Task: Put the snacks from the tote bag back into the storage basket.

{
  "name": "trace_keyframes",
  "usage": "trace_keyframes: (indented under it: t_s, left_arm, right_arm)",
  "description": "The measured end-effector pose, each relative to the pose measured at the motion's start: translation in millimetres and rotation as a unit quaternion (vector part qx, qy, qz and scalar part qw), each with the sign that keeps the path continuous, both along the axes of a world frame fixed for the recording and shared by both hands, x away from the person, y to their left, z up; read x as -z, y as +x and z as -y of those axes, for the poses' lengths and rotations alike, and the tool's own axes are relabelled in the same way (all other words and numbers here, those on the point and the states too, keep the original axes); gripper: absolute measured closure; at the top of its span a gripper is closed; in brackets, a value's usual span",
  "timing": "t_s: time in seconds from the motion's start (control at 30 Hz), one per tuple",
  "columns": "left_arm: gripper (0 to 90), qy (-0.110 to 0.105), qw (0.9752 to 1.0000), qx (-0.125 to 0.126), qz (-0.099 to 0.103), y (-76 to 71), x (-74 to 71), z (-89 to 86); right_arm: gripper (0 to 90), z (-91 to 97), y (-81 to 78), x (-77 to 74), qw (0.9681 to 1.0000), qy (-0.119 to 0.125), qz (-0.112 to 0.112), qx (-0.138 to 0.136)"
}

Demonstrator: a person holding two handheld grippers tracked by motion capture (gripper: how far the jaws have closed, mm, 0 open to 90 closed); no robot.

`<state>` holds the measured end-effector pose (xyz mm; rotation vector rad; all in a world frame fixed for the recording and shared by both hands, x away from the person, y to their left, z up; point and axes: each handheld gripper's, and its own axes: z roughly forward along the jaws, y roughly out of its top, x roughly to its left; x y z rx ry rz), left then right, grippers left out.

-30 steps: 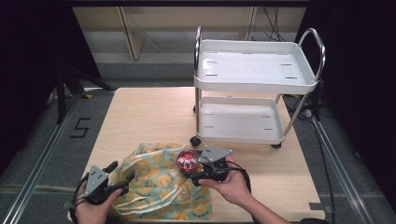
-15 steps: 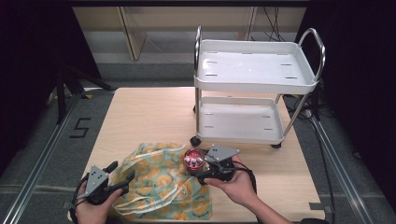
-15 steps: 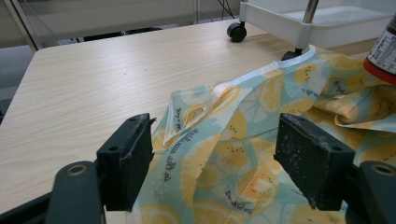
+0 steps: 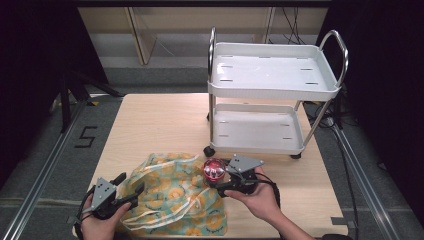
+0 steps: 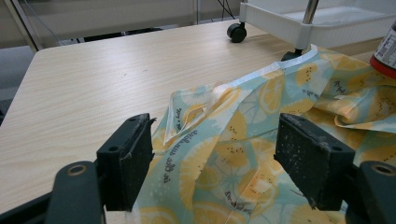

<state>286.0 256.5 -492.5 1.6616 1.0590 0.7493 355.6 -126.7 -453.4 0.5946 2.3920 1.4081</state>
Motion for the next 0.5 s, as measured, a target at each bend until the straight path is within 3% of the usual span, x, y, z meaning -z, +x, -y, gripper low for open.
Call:
trace_keyframes:
  t_s: [0.5]
  left_arm:
    - [27.0, 0.003, 1.0000, 0.003, 0.003, 0.1, -0.4, -0.3]
  right_arm:
    - [26.1, 8.9, 0.6, 2.1, 1.0000, 0.003, 0.003, 0.008]
